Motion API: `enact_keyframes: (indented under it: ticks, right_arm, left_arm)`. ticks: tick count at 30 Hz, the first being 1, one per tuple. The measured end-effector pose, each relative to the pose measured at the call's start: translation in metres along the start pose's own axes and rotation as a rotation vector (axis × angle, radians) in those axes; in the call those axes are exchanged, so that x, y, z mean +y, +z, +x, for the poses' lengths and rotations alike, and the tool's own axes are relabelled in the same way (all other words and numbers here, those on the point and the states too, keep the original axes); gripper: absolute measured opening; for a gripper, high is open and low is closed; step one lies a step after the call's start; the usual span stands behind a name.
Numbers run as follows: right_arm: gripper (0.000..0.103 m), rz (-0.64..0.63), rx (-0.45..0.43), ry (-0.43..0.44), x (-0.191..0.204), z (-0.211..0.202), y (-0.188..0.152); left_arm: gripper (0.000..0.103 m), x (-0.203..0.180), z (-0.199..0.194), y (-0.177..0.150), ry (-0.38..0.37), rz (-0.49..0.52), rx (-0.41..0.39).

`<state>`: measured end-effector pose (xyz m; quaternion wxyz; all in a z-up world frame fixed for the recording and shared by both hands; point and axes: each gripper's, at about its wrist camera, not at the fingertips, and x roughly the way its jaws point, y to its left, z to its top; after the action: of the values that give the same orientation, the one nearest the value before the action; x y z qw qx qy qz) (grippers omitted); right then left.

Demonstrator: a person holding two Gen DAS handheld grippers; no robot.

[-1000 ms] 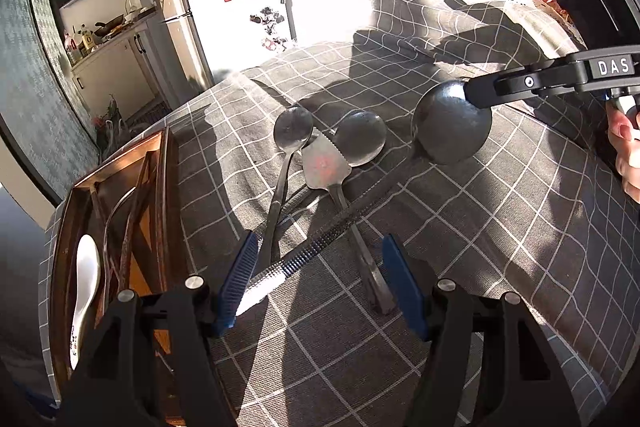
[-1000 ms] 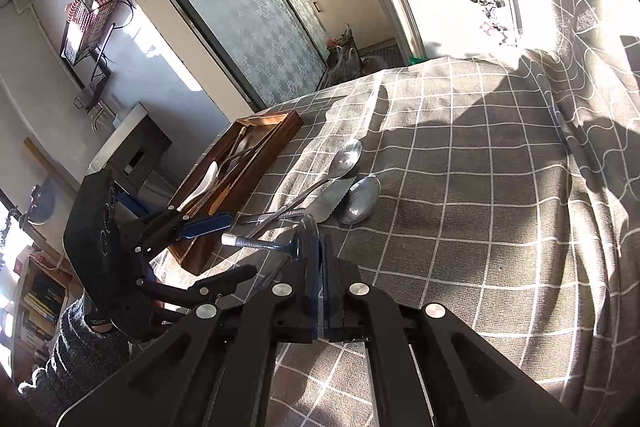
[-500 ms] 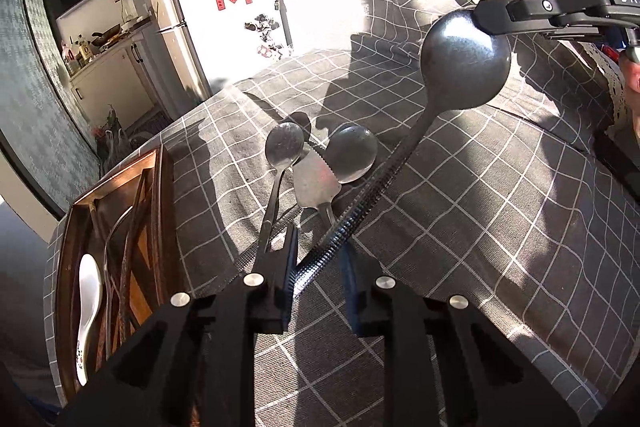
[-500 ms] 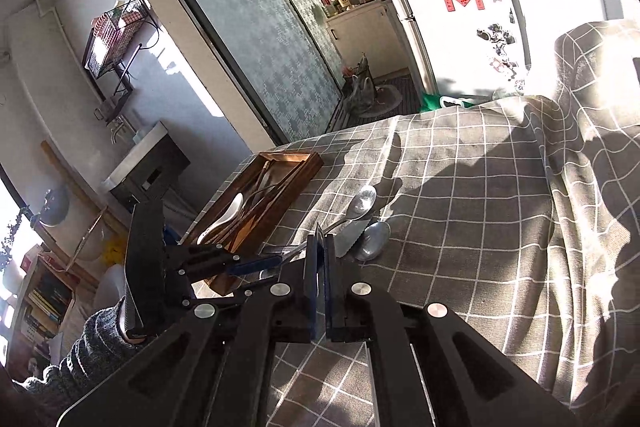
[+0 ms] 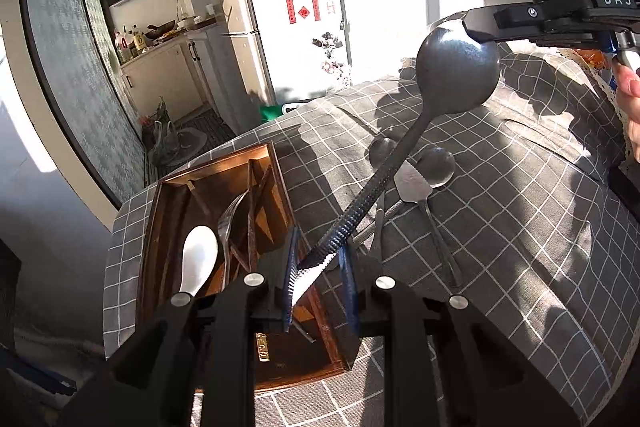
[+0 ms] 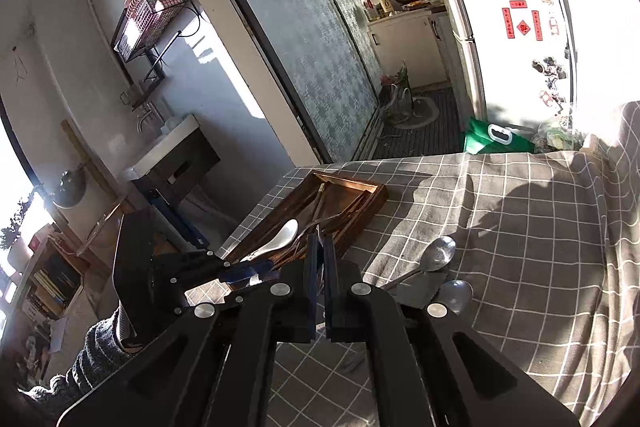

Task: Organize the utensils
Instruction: 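Lower the textured-handle spoon into the wooden tray and release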

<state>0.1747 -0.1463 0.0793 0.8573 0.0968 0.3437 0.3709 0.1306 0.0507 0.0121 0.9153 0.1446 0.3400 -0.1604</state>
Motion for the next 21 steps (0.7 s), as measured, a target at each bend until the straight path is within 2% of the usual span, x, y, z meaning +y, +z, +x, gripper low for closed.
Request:
enact_keyframes:
  ticks: [6, 11, 19, 21]
  right_arm:
    - [0.002, 0.02, 0.087, 0.037, 0.002, 0.081, 0.01]
    - [0.002, 0.064, 0.15, 0.019, -0.013, 0.136, 0.013]
    - [0.005, 0.128, 0.181, -0.012, -0.027, 0.179, 0.003]
    - [0.013, 0.142, 0.181, -0.013, -0.029, 0.181, -0.001]
  left_arm:
    - [0.022, 0.05, 0.012, -0.029, 0.043, -0.105, 0.077]
    - [0.021, 0.072, 0.023, -0.044, 0.043, -0.137, 0.105]
    - [0.02, 0.084, 0.039, -0.05, 0.031, -0.168, 0.126]
    - [0.02, 0.084, 0.041, -0.05, 0.031, -0.169, 0.13]
